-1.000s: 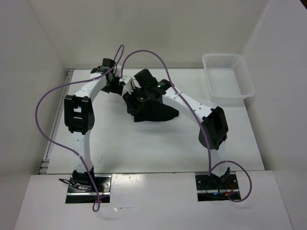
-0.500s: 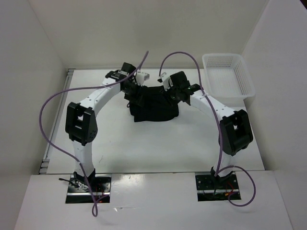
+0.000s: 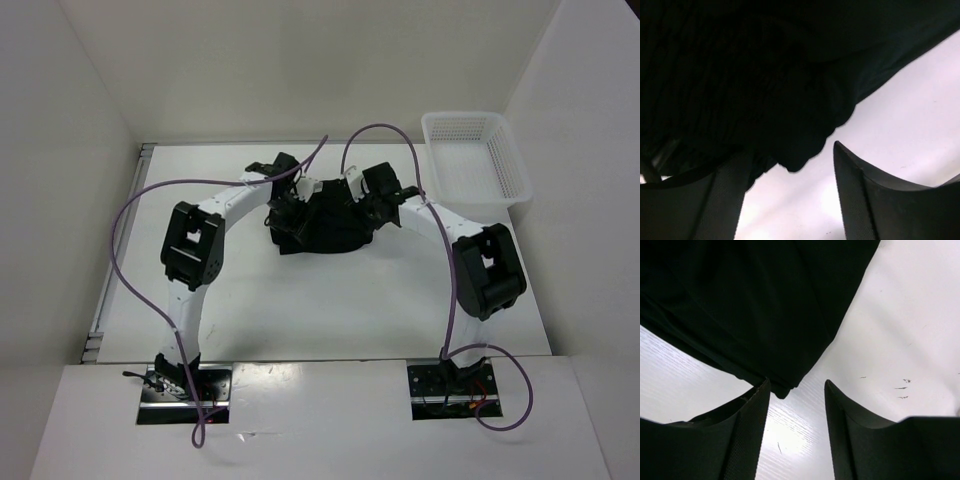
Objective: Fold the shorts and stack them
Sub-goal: Fold the shorts
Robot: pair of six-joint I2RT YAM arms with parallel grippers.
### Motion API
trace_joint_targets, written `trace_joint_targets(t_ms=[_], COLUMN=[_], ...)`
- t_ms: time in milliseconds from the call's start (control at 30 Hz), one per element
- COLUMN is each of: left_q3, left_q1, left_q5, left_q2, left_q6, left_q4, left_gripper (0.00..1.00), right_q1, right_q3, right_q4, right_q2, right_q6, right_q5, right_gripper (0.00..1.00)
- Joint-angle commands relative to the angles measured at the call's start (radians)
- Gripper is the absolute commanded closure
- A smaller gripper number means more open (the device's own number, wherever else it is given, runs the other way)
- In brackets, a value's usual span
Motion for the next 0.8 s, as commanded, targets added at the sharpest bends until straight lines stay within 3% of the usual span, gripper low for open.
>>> trace_joint_targets(t_ms=[0,33,167,200,300,400,533,567,667,700,767], left_q3=[0.057,0.067,0.088,0.088,0.088,0.079,0.103,0.104,0.073,0.05,0.0], left_q1=[-0.005,-0.005,-0.005,-0.005,-0.005,0.005,0.027,0.027,0.027,0.036,0.036], left_q5=[0.018,0.027,0.027,0.027,0.018,0.009,0.03,0.03,0.03,0.018,0.006], left_q2=[0.054,0.054,0.065,0.065,0.039,-0.018,-0.109,-0.141,-0.173,-0.187,-0.187], left_q6=[0.004,0.004,0.004,0.004,0.004,0.004,0.004,0.004,0.004,0.004,0.004], left_q4=[0.012,0.012,0.012,0.012,0.012,0.012,-0.032,-0.053,-0.086,-0.086,-0.086], left_gripper=[0.29,0.32,0.67,0.82,0.99,1.0,1.0,1.0,0.99,0.98,0.98], right_q1=[-0.002,-0.002,-0.002,-0.002,-0.002,-0.002,-0.002,-0.002,-0.002,-0.002,-0.002], right_q3=[-0.021,-0.03,-0.03,-0.03,-0.039,-0.039,-0.048,-0.048,-0.048,-0.048,-0.048], right_q4=[0.059,0.059,0.039,0.039,0.05,0.05,0.041,0.053,0.082,0.091,0.091], right_q2=[-0.003,-0.003,0.018,0.018,0.036,0.059,0.093,0.108,0.133,0.142,0.142], right_q6=[-0.028,-0.028,-0.039,-0.039,-0.05,-0.06,-0.07,-0.059,-0.039,-0.039,-0.048], right_q5=[0.007,-0.004,-0.073,-0.073,-0.073,-0.086,-0.114,-0.114,-0.093,-0.093,-0.08], right_gripper=[0.46,0.45,0.43,0.43,0.41,0.35,0.35,0.39,0.65,0.81,0.95])
